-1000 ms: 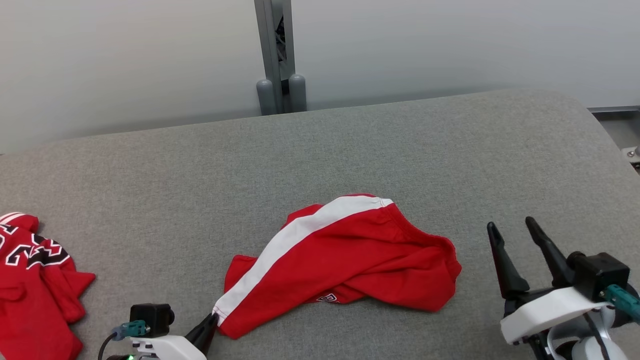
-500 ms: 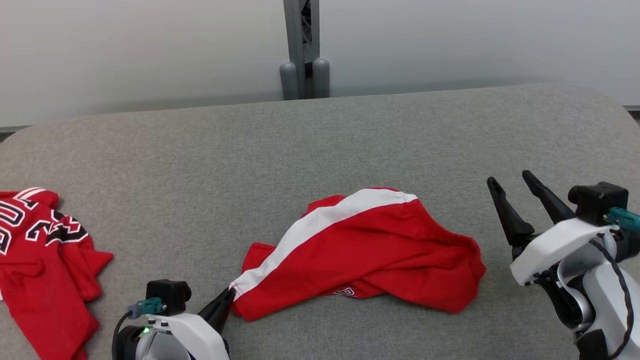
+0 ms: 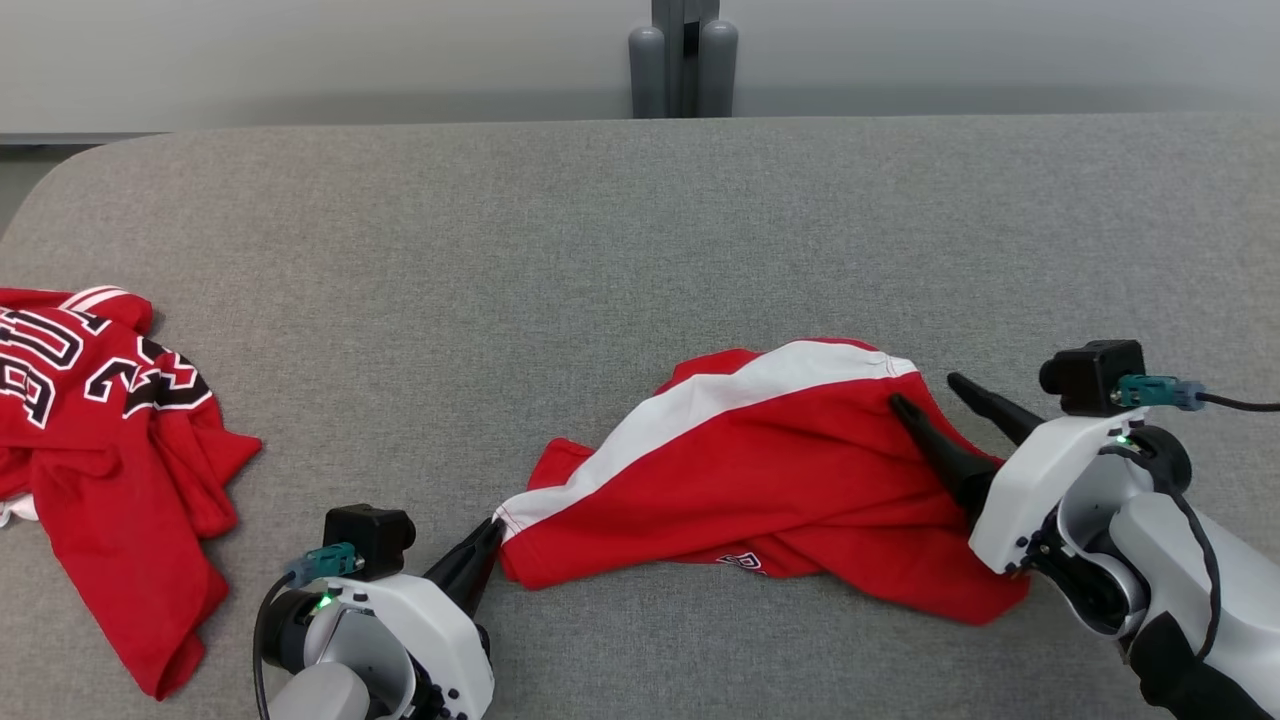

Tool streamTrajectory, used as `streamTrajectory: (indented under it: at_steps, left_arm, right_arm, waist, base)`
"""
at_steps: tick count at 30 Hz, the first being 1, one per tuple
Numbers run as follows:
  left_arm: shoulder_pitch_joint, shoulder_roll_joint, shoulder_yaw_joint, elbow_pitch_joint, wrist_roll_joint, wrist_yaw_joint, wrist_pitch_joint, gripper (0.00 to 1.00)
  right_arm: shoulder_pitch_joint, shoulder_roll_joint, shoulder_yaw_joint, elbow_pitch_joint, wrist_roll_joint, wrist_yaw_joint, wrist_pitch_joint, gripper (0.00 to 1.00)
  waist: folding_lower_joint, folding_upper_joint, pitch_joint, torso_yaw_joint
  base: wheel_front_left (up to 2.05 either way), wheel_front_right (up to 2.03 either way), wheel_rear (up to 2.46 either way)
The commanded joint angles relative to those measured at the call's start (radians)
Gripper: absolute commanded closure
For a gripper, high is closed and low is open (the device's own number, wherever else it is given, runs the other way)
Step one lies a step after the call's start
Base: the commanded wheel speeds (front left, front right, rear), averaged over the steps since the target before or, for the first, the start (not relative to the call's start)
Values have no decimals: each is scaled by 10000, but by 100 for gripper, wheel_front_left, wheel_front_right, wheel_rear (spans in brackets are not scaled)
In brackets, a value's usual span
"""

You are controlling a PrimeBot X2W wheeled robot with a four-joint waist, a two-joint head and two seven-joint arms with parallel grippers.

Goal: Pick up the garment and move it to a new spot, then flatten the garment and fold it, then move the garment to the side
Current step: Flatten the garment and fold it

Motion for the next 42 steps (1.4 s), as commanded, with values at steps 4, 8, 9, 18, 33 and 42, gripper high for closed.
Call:
streamTrajectory:
  at_steps: [4, 8, 9, 18, 33, 42]
  left_arm:
    - [-302, -26, 4, 197, 28, -81, -120, 100]
    - [-341, -68, 23, 291, 21, -67, -281, 100]
    - [-368, -65, 40, 300, 30, -50, -330, 100]
    - [-474, 245, 537, -110, 120, 406, -1219, 100]
    - [190, 1381, 1569, -4604, 844, 2391, -1675, 100]
    - [1108, 1786, 1211, -6642, 1299, 3282, -732, 100]
  right_arm:
    - [-503, -183, 1007, 137, 1196, 1, 225, 0]
    - [-881, -322, 1747, 155, 1786, 1, -153, 93]
    - [-969, -363, 1897, 128, 1913, 1, -286, 100]
    - [-1610, -844, 2586, -229, 2709, 1, -1756, 100]
    - [574, -589, -1760, -2278, 225, -2, -2084, 100]
    - [2852, 424, -3879, -3467, -2120, -1, -1815, 100]
  waist:
    - [0, 0, 99, 92]
    - [0, 0, 135, 67]
    - [0, 0, 142, 53]
    - [0, 0, -210, -116]
    - [0, 0, -1647, -883]
    - [0, 0, -2095, -1344]
  base:
    - [0, 0, 0]
    - [0, 0, 0]
    - [0, 0, 0]
    - [0, 0, 0]
    - [0, 0, 0]
    - [0, 0, 0]
